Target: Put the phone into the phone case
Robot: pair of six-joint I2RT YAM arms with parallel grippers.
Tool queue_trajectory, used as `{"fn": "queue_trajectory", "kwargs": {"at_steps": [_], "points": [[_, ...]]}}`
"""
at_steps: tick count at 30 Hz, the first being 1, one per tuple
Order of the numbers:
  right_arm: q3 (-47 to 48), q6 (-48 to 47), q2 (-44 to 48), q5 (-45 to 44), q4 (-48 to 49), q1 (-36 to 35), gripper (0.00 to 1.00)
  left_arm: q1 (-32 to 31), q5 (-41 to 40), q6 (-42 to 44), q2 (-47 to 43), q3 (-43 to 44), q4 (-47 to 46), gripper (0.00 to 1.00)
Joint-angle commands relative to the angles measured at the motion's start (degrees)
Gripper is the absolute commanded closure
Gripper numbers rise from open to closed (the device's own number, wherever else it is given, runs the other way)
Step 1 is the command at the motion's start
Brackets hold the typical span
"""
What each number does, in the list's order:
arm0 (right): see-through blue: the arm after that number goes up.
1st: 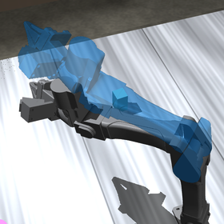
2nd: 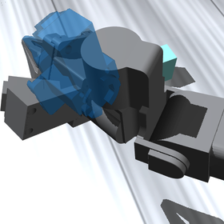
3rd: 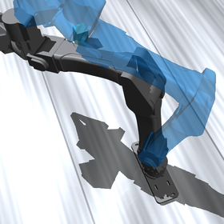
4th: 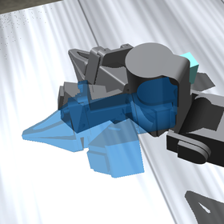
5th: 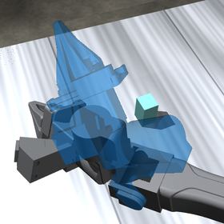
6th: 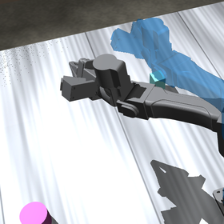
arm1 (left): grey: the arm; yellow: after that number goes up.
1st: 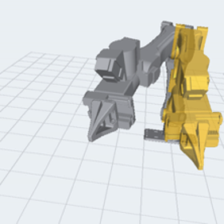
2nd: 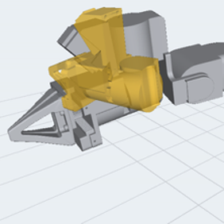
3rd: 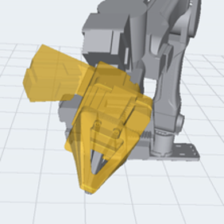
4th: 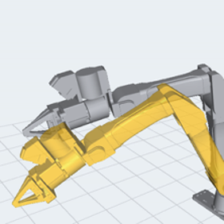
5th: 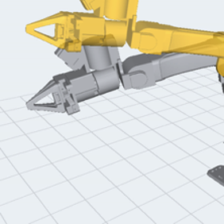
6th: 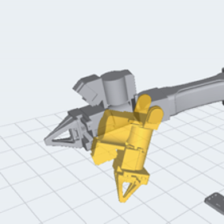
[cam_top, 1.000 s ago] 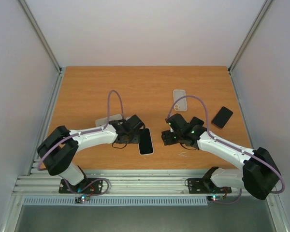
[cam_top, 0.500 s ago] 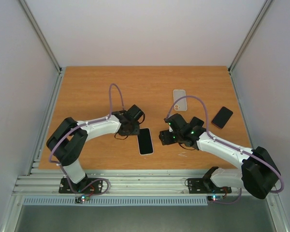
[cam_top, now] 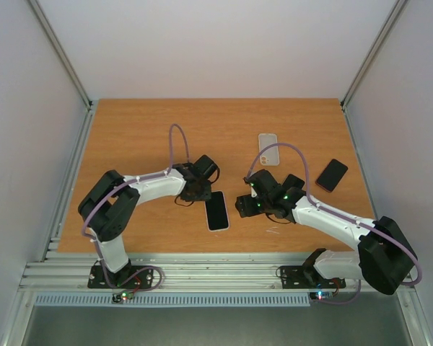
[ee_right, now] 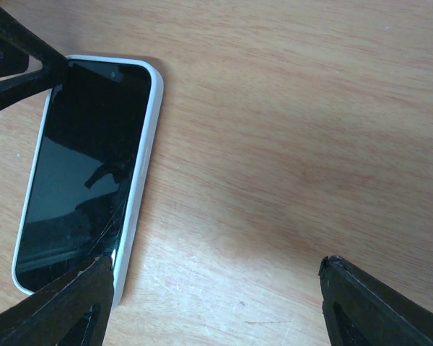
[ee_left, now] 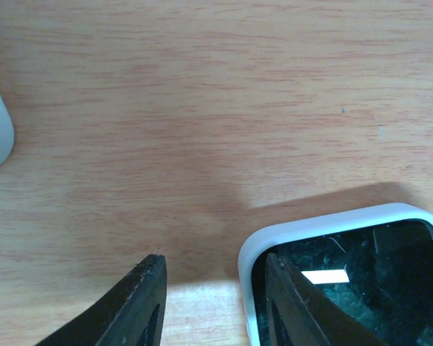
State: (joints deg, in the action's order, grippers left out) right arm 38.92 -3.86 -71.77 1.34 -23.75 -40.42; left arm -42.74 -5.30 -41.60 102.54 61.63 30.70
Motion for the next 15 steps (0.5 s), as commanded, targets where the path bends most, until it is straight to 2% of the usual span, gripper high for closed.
{"fn": "queue_trajectory", "kwargs": {"at_steps": [1, 9, 15], "points": [[0.2, 0.42, -0.19, 0.32, 0.93, 0.11, 0.21, 0.05, 0.78, 0.27, 3.3, -0.03, 2.15, 0.63], [0.31, 0.32, -0.17, -0.06, 0.77, 0.09, 0.21, -1.8, -0.71, -0.51, 4.04, -1.2, 4.5, 0.65], [-0.38, 0.85, 1.34, -1.17, 1.13, 0.09, 0.17, -3.28, -5.33, -1.89, -3.36, 0.43, 6.92, 0.52]]}}
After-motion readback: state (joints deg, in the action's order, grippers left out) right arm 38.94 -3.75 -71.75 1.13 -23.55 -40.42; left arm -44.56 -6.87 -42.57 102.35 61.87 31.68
